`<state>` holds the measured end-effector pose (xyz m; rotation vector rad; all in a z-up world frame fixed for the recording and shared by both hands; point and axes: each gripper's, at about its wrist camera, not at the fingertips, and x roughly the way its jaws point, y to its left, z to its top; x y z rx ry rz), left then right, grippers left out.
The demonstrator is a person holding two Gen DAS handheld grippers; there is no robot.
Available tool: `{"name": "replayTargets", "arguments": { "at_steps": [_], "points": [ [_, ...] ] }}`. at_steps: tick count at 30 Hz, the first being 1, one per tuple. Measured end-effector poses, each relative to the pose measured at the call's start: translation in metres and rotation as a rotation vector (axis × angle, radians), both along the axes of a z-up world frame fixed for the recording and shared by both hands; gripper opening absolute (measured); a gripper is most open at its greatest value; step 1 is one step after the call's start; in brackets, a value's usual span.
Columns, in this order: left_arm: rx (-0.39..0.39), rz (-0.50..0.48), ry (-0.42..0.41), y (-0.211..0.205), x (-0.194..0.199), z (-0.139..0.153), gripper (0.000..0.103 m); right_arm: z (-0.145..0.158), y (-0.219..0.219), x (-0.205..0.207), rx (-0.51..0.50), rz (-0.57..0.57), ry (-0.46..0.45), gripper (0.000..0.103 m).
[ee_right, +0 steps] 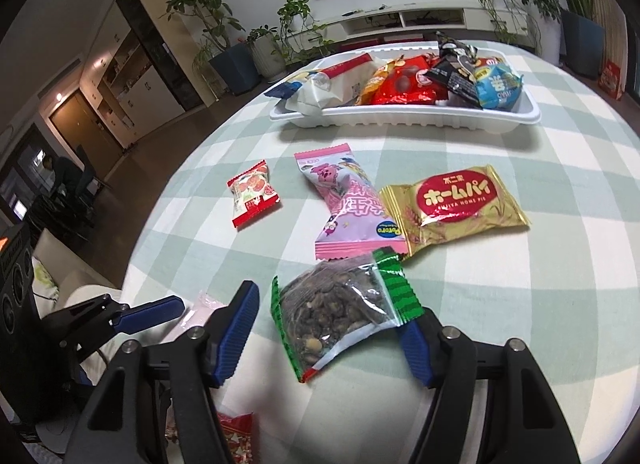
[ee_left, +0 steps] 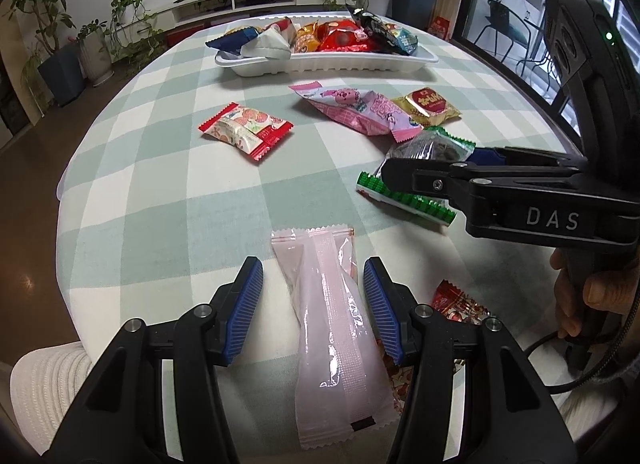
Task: Organize snacks
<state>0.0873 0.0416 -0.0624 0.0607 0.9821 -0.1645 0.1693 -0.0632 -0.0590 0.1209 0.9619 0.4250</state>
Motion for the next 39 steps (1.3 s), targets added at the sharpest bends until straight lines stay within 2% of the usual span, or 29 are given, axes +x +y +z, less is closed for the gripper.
{"name": "replayTargets", "arguments": {
  "at_steps": [3, 7, 8, 10, 16, 25, 33, 39],
  "points": [
    [0.017, -0.008, -0.003, -0.002, -0.001, -0.003, 0.051, -0.001, 0.001, 0.0, -0.02, 0.008, -0.012, 0.05],
    [0.02, -0.023, -0.006, -0.003, -0.003, -0.003, 0.049, -0.002, -0.002, -0.001, 0.0, 0.014, -0.014, 0.041],
    [0.019, -0.029, -0.008, -0.003, -0.004, -0.003, 0.045, -0.001, -0.003, -0.002, 0.009, 0.017, -0.013, 0.04],
    [0.018, -0.049, -0.016, -0.005, -0.006, -0.003, 0.034, -0.002, -0.005, -0.002, 0.041, 0.025, -0.004, 0.031],
    [0.014, -0.056, -0.027, -0.006, -0.009, -0.002, 0.026, -0.001, -0.017, -0.002, 0.143, 0.016, 0.021, 0.023],
    [-0.074, -0.038, -0.044, 0.003, -0.014, 0.008, 0.024, -0.001, -0.034, -0.005, 0.314, -0.009, 0.072, 0.017],
    [-0.161, -0.012, -0.065, 0.012, -0.014, 0.02, 0.024, 0.004, -0.046, -0.009, 0.423, -0.023, 0.091, 0.016],
    [-0.188, 0.002, -0.073, 0.016, -0.014, 0.025, 0.024, 0.002, -0.044, -0.008, 0.408, -0.018, 0.097, 0.017]
  ]
}}
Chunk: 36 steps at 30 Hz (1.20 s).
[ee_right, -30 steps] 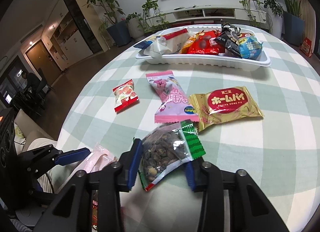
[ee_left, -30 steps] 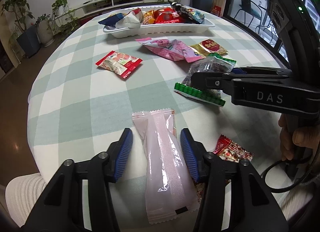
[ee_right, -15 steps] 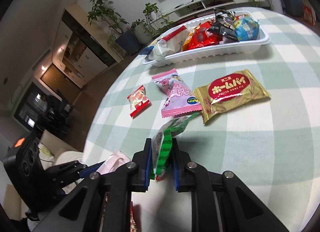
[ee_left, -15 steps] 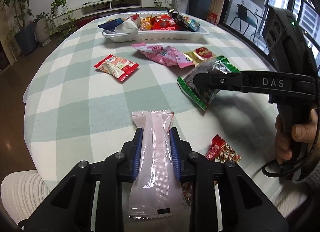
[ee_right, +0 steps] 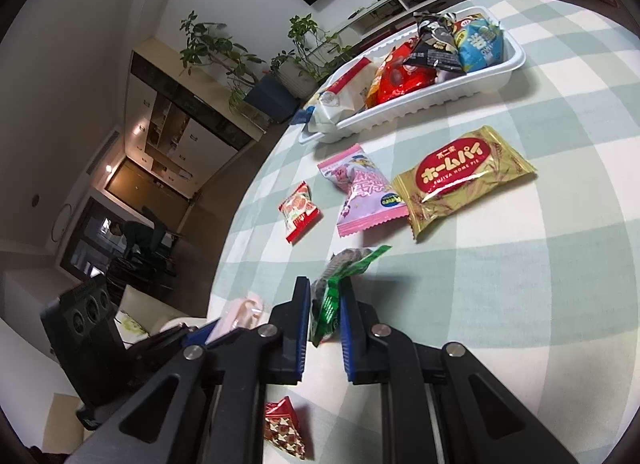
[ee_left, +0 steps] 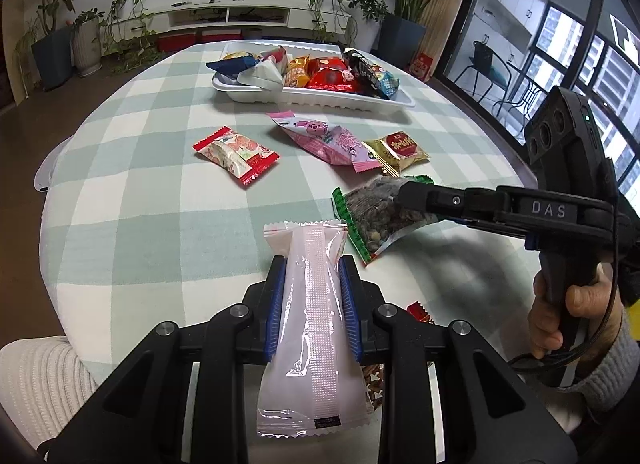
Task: Organize snacks
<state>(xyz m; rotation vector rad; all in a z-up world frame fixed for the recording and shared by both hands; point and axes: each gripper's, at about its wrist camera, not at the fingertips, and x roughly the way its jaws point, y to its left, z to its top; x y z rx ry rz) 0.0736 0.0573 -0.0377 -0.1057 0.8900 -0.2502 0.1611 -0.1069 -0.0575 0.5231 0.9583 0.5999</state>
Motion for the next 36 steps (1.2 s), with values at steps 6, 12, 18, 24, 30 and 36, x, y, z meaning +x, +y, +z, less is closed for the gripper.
{"name": "replayTargets", "arguments": {
  "at_steps": [6, 12, 18, 24, 30, 36],
  "points": [
    [0.001, 0.003, -0.002, 0.001, 0.0, 0.0, 0.024, -0.001, 0.018, -0.002, -0.127, 0.032, -0.024, 0.028],
    [0.002, 0.0, 0.0, 0.001, 0.0, -0.001, 0.024, 0.012, 0.038, -0.011, -0.356, 0.083, -0.147, 0.05],
    [-0.001, -0.003, -0.004, 0.003, 0.0, -0.001, 0.024, 0.026, 0.049, -0.017, -0.591, 0.178, -0.298, 0.052],
    [-0.007, 0.003, -0.008, 0.004, 0.001, 0.0, 0.025, 0.025, 0.048, -0.018, -0.714, 0.254, -0.359, 0.054],
    [-0.007, 0.007, -0.008, 0.005, 0.001, 0.0, 0.025, 0.015, 0.052, -0.011, -0.631, 0.341, -0.332, 0.057],
    [-0.008, 0.017, -0.008, 0.008, 0.001, 0.0, 0.026, 0.017, 0.059, -0.025, -0.503, 0.456, -0.26, 0.057]
  ]
}}
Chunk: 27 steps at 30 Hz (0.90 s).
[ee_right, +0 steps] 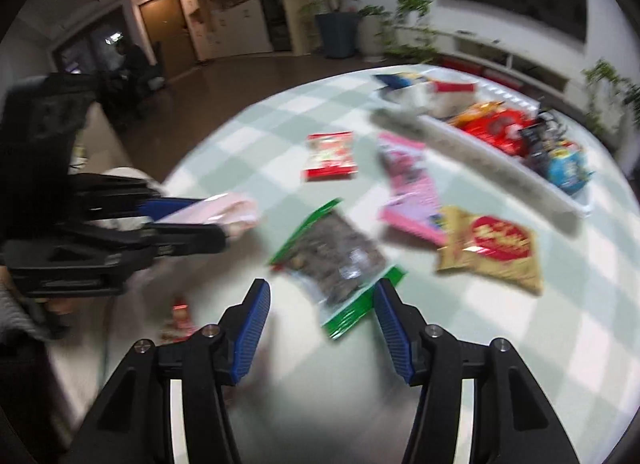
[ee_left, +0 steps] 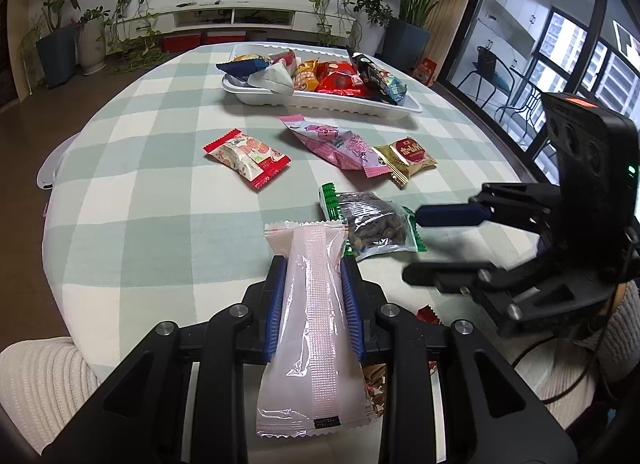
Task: Organize snacks
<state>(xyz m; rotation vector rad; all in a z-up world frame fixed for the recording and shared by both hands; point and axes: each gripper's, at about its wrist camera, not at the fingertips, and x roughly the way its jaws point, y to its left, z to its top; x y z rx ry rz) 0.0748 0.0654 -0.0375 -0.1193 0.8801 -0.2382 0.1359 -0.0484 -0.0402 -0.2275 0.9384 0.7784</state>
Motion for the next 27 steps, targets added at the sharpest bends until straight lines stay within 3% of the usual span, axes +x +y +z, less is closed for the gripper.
{"name": "replayTargets", "arguments": {
  "at_steps": [6, 22, 27],
  "points": [
    [-0.004, -0.002, -0.003, 0.001, 0.0, 0.001, 0.026, 0.009, 0.001, -0.01, -0.063, 0.015, -0.105, 0.061],
    [-0.007, 0.0, 0.009, 0.003, 0.005, 0.0, 0.027, -0.015, 0.035, 0.032, -0.22, 0.186, -0.102, 0.064],
    [-0.009, 0.002, 0.017, 0.003, 0.007, -0.003, 0.027, -0.021, 0.039, 0.03, -0.212, 0.217, -0.073, 0.046]
  ]
}}
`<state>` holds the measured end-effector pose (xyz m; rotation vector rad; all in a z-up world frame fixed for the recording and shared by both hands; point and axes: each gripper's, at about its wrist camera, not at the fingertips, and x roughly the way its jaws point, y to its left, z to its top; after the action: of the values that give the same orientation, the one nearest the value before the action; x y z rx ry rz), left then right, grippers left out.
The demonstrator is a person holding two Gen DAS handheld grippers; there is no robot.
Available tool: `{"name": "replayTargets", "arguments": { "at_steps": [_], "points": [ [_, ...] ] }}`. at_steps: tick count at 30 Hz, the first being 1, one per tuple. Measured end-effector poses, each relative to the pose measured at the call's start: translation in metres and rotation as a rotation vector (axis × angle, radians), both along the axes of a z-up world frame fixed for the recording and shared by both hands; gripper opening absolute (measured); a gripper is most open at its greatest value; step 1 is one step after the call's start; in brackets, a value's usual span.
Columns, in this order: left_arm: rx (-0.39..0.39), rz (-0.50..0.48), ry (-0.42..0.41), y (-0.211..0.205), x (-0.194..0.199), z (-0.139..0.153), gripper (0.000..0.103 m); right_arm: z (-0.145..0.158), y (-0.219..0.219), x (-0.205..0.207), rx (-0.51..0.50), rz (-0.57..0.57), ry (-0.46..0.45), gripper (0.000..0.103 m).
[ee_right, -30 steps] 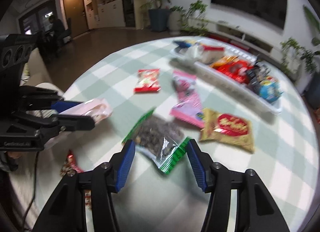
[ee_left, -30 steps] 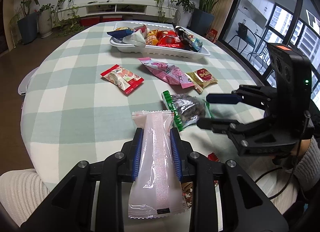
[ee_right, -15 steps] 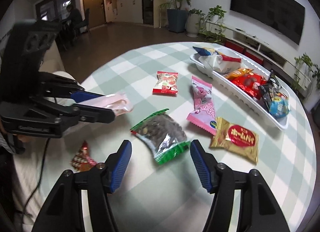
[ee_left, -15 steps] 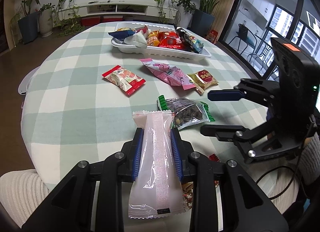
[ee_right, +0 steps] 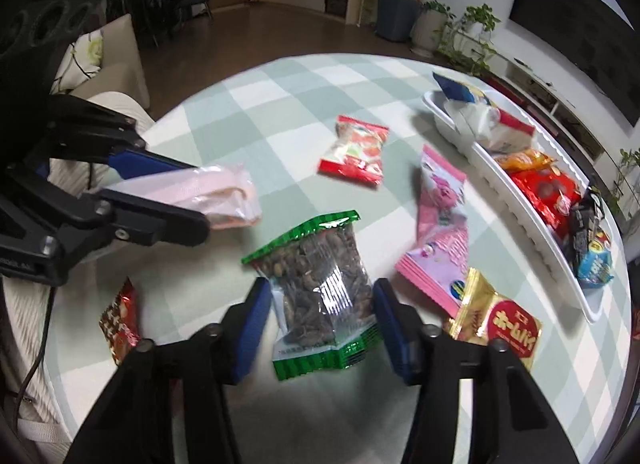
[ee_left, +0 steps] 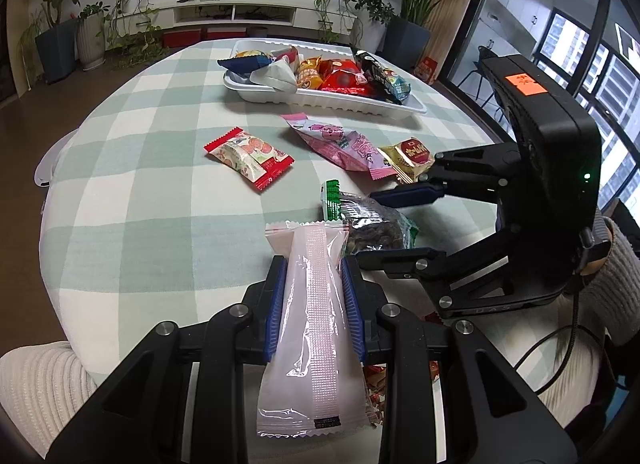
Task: Organize snacks
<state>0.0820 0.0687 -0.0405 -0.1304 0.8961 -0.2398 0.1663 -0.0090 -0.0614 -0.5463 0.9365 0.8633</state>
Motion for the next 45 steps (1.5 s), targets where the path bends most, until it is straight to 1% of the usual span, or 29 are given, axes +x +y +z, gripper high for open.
{"name": "replayTargets", "arguments": {
  "at_steps": [1, 4, 8, 14, 19, 22, 30, 35, 42, 45],
  "points": [
    [-0.001, 0.001, 0.002, 0.0, 0.001, -0.001, 0.027, 0.0, -0.001, -0.001, 0.008, -0.007, -0.002, 0.04],
    [-0.005, 0.001, 0.007, 0.001, 0.002, -0.002, 0.027, 0.002, -0.006, -0.001, 0.053, -0.039, 0.02, 0.03],
    [-0.022, 0.006, 0.002, 0.004, 0.003, 0.001, 0.027, 0.006, -0.021, 0.002, 0.141, -0.118, 0.061, 0.029],
    [-0.056, 0.009, -0.004, 0.008, 0.006, 0.006, 0.026, 0.015, -0.052, 0.009, 0.332, -0.231, 0.192, 0.029],
    [-0.111, 0.006, -0.002, 0.011, 0.013, 0.01, 0.025, 0.024, -0.074, 0.018, 0.494, -0.298, 0.29, 0.029],
    [-0.133, 0.01, -0.003, 0.012, 0.017, 0.013, 0.025, 0.03, -0.083, 0.024, 0.563, -0.325, 0.319, 0.029],
    [-0.199, 0.019, 0.008, 0.018, 0.034, 0.021, 0.025, 0.038, -0.099, 0.037, 0.665, -0.382, 0.356, 0.029],
    [-0.238, 0.023, 0.006, 0.022, 0.051, 0.031, 0.025, 0.043, -0.11, 0.056, 0.715, -0.443, 0.355, 0.029],
    [-0.266, 0.024, 0.0, 0.022, 0.092, 0.047, 0.025, 0.047, -0.125, 0.088, 0.77, -0.532, 0.342, 0.029],
    [-0.263, 0.024, -0.008, 0.021, 0.114, 0.056, 0.025, 0.048, -0.13, 0.105, 0.792, -0.571, 0.331, 0.029]
  ]
}}
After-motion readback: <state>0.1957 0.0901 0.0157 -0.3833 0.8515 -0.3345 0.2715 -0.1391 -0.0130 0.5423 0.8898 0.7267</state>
